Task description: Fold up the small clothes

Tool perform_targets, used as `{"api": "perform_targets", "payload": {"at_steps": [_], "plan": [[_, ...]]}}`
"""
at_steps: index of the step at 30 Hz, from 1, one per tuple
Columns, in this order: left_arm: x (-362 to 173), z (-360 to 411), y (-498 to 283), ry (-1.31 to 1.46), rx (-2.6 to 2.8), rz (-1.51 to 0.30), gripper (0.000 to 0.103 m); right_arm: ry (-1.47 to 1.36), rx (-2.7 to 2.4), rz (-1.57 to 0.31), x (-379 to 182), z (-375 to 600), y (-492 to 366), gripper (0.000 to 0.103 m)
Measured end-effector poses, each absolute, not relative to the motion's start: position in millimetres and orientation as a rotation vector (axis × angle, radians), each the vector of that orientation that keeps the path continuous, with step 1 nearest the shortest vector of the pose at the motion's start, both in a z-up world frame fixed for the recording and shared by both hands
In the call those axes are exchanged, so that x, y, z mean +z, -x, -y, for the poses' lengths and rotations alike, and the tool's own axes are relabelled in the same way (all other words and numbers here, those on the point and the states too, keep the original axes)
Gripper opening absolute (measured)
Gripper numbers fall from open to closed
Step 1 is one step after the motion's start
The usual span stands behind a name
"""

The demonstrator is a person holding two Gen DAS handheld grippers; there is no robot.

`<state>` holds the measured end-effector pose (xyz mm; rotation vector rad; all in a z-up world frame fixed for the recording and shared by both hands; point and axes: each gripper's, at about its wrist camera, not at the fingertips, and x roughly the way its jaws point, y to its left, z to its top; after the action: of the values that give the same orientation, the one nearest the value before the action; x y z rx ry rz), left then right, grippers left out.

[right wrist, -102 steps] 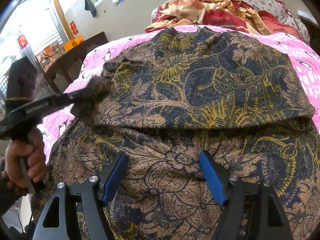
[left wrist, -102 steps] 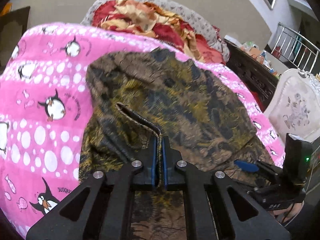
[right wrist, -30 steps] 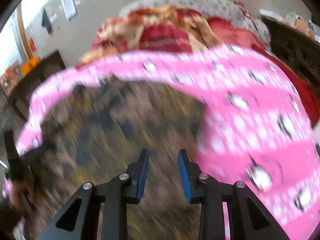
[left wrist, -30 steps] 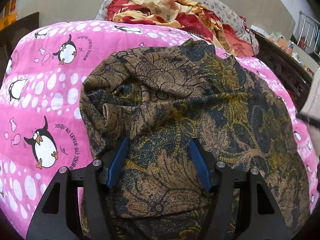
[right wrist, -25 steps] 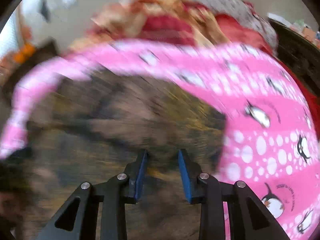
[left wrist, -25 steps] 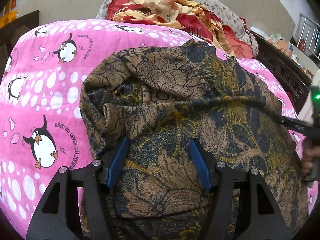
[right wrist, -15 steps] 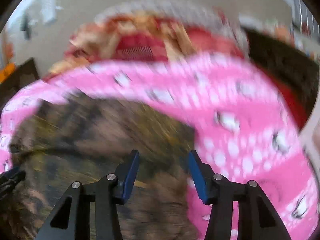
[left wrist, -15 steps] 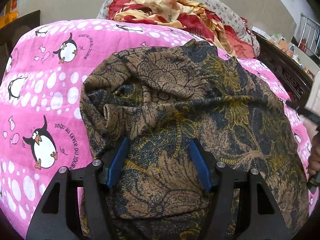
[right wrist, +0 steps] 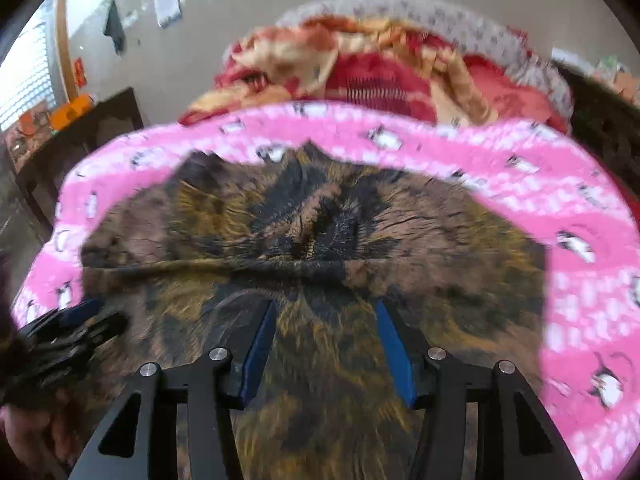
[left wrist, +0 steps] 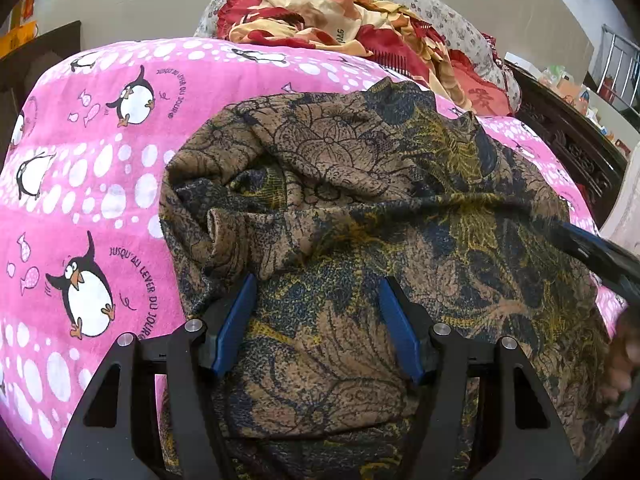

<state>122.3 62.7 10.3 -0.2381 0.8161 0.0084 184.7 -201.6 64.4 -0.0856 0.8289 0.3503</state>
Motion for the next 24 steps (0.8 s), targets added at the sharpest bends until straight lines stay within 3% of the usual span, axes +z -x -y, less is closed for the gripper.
{"api": "perform_targets", "payload": {"at_steps": [2,5,9,16,19,21,24], "plan": [[10.2,-62.4,-122.4,0.237,0.009,-0.816,0.064,0.093,0.335,-0.823,63.0,220.7,-167.1,0.052],[10.2,-61.4,-123.2,0.227,0.017,-0.819,0.064,0.117,0.293,-0.948,22.3,242.4,-151.0,0.069],[10.1,-61.3,-124.2,0.218,0.023,-0.824,0.064,0.133,0.291,-0.931,21.1,240.1,-146.4,0.084],[23.1,-45.6,-123.7,0.110,0.068,-0.878,0.067,0.176,0.243,-0.980,29.8,231.9,-152.0,0.083],[46.3,-33.5,-99.2,0.204,0.004,-0.803,0.067,0.132,0.219,-0.889,61.0,223.3,-132.9,0.083],[41.8,-21.4,-95.9,0.188,0.002,-0.814,0.067,0.083,0.245,-0.834,73.3,212.6,-120.7,0.086],[12.2,-10.9,-100.1,0.149,0.041,-0.886,0.068,0.085,0.267,-0.904,52.7,199.6,-122.7,0.086]]}}
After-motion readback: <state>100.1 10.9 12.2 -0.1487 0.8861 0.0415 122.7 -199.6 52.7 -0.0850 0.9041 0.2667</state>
